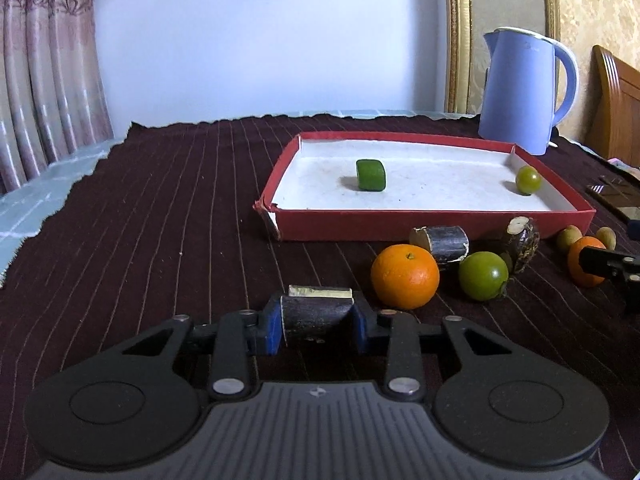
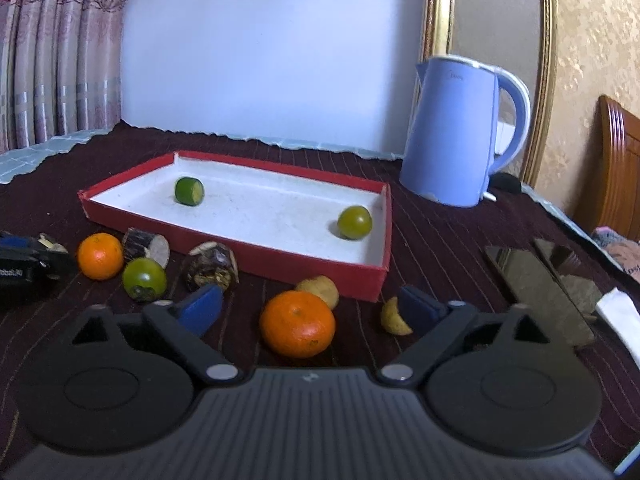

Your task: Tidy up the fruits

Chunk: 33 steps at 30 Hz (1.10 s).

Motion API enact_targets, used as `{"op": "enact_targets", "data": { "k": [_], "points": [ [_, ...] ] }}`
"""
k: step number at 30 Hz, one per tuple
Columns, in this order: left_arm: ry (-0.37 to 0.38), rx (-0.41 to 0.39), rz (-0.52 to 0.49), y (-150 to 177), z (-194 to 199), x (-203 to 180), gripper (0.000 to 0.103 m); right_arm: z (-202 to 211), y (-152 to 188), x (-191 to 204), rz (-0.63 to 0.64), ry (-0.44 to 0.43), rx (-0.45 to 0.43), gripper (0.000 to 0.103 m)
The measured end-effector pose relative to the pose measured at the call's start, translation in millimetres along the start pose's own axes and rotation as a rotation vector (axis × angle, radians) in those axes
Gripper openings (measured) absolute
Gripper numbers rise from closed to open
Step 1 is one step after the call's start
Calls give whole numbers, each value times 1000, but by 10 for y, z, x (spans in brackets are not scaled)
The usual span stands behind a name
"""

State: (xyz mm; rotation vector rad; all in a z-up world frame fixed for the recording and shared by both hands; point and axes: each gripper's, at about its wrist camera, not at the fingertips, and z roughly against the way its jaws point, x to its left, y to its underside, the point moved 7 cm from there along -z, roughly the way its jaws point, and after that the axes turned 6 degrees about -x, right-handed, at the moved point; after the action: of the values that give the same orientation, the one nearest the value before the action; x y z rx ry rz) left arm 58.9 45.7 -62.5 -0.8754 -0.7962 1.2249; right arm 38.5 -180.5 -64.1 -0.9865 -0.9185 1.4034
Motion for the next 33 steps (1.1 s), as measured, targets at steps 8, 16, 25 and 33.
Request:
{"op": "enact_targets", "data": {
  "k": [8, 16, 25, 33],
  "points": [
    [12, -6, -17, -7, 30, -52, 33, -183, 102, 6, -3, -36, 82, 67],
    [20, -10, -16, -30, 61, -95, 33, -237, 143, 52, -34, -69, 115, 40],
    [59, -18, 18, -197, 129, -258, 33, -103, -16, 51, -80, -58, 64, 40],
    [89, -42, -9, -353, 127, -564, 34, -56, -129, 29, -122, -35, 30, 40]
  ]
}}
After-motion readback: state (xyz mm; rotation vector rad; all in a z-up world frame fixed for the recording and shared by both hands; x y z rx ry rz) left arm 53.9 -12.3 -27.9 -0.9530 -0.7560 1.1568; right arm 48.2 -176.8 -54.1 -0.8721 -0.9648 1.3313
